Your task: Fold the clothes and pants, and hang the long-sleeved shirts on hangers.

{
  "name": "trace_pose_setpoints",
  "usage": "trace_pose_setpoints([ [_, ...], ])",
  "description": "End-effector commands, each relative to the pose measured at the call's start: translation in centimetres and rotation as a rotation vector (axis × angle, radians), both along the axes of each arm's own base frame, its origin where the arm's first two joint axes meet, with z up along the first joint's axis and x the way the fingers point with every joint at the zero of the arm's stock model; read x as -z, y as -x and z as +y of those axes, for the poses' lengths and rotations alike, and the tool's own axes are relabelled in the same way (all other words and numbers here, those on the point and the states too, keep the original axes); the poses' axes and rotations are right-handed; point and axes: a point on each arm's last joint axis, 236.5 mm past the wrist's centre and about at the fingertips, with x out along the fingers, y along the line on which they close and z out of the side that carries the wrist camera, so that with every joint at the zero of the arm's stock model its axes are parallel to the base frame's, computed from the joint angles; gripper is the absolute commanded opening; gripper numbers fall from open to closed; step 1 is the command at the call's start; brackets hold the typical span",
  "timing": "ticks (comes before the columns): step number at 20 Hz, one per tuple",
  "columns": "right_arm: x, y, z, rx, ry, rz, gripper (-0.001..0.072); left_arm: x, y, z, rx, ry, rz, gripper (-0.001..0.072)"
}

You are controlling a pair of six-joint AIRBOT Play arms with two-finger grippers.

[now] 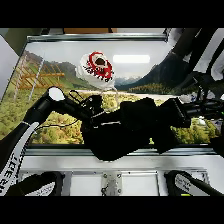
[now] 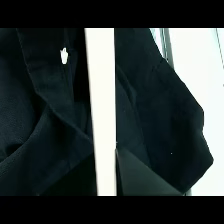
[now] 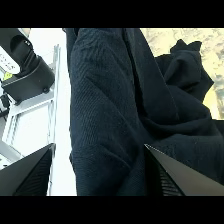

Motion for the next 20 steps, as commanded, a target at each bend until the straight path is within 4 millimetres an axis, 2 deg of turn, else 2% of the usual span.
trace_pose_setpoints([
  [1,-0.02,0.09,0.04,-0.004,-0.003,0.005,0.049,-0.02,0.01,-0.05,0.0,0.001,0.0,0.0019],
  [2,-0.01,0.12,0.04,-0.005,-0.002,0.005,0.0199,-0.02,0.01,-0.05,0.0,0.001,0.0,0.0019],
  [3,0.01,0.08,0.04,-0.003,-0.002,0.006,0.0018,-0.02,0.01,-0.05,0.0,0.001,0.0,0.0019],
  [20,0.01,0.05,0.04,-0.002,-0.001,0.004,0.0013,-0.01,0.0,-0.03,0.0,0.0,0.0,0.002],
])
